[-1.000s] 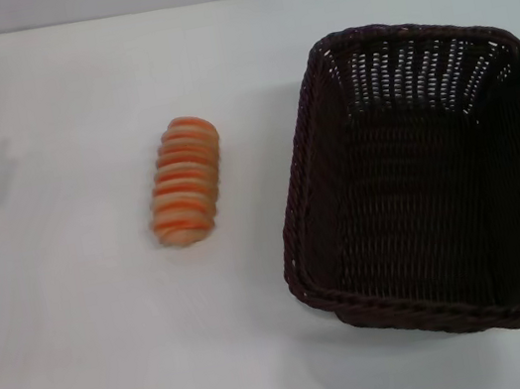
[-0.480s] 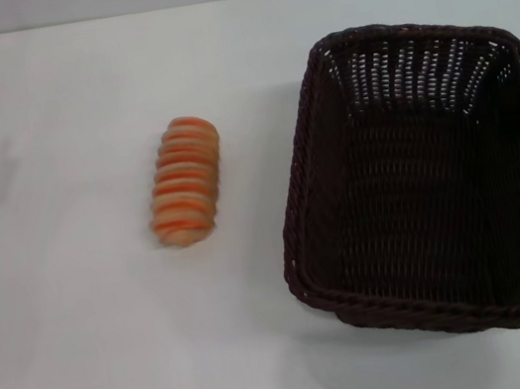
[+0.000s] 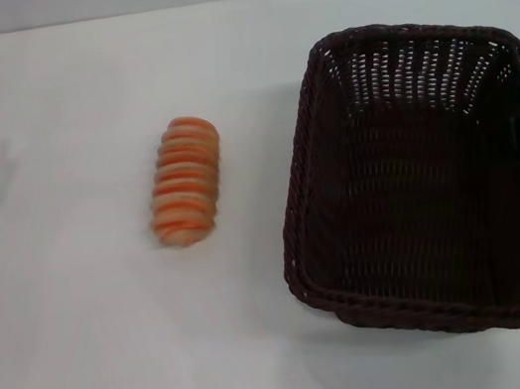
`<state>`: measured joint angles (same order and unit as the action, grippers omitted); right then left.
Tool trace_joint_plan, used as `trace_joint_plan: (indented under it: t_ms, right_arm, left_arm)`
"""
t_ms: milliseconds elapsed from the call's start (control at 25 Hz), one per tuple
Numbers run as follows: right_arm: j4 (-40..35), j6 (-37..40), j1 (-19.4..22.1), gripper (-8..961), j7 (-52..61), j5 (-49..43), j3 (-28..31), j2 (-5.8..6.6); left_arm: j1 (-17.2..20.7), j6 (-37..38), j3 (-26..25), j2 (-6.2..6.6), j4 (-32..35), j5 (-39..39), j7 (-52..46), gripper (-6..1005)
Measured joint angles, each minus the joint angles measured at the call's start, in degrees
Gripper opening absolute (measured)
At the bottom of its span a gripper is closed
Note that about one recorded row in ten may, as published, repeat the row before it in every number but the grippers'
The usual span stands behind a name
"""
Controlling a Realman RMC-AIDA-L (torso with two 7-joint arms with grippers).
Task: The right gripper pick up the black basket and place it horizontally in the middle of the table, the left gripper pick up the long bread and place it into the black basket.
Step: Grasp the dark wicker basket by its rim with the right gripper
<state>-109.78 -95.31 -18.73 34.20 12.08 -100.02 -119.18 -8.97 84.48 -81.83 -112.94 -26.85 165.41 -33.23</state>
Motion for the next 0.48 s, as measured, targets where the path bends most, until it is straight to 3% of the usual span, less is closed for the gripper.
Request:
trace_joint_plan:
  t_ms: [480]
  right_arm:
    - [4.57,4.14,-0.12,662,-0.2,0.47,-1.37,0.0]
  left_arm:
    - [0.27,0.54,0.0,0.0,0.05,-0.04,0.0,859]
